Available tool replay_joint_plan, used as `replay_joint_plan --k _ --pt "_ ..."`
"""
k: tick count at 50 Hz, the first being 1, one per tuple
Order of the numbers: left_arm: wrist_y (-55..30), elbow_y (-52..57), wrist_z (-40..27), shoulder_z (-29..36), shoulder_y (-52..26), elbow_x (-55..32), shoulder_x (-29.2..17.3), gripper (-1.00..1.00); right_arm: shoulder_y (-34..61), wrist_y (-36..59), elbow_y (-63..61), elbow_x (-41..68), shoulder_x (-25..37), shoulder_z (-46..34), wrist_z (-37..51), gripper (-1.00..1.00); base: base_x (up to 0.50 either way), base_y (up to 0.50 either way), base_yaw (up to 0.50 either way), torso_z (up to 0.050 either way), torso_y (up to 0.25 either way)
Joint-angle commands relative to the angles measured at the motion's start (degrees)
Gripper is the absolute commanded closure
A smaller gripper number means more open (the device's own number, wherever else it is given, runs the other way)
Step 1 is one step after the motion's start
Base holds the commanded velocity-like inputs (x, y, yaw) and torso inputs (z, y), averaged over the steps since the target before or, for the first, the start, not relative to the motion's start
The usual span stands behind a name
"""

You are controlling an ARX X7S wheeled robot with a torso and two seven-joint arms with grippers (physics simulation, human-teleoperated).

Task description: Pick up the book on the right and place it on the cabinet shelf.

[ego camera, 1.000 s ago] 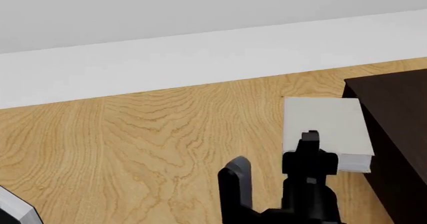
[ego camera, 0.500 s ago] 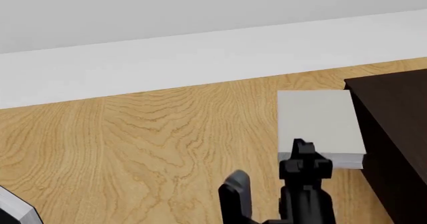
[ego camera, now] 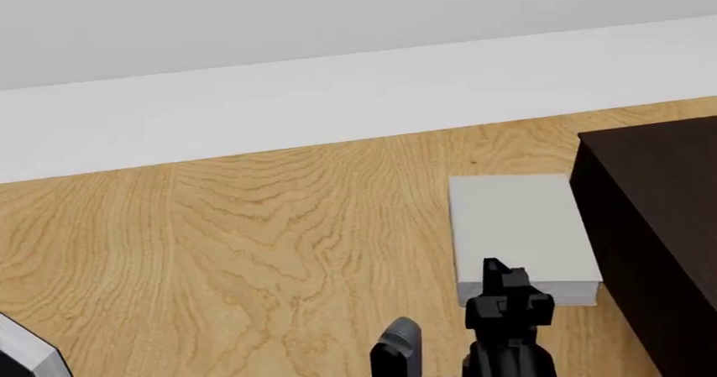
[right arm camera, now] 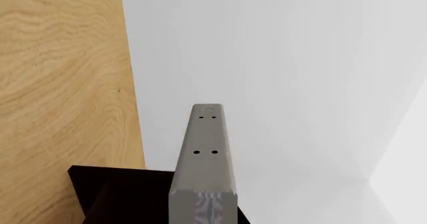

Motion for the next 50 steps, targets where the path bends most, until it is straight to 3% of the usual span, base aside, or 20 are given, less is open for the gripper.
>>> replay_joint_plan --k 1,31,50 --pt "0.1 -0.1 -0.1 0.6 0.1 0.5 -0.2 -1.0 0.1 3.5 -3.5 -5.2 1.5 0.0 2.9 1.0 0.0 0.0 0.0 0.0 0.0" --pt "0.3 0.1 -0.2 2.0 0.5 2.1 -1.0 -1.0 -2.5 6.9 -8.9 -3.7 4.3 1.4 6.6 1.0 0.0 0.0 0.0 0.0 0.001" --pt "0.8 0.1 -0.3 2.5 0.7 2.4 -1.2 -1.0 1.2 10.9 -10.3 -3.4 5.3 3.2 7.2 1.0 0.0 0.0 0.0 0.0 -0.194"
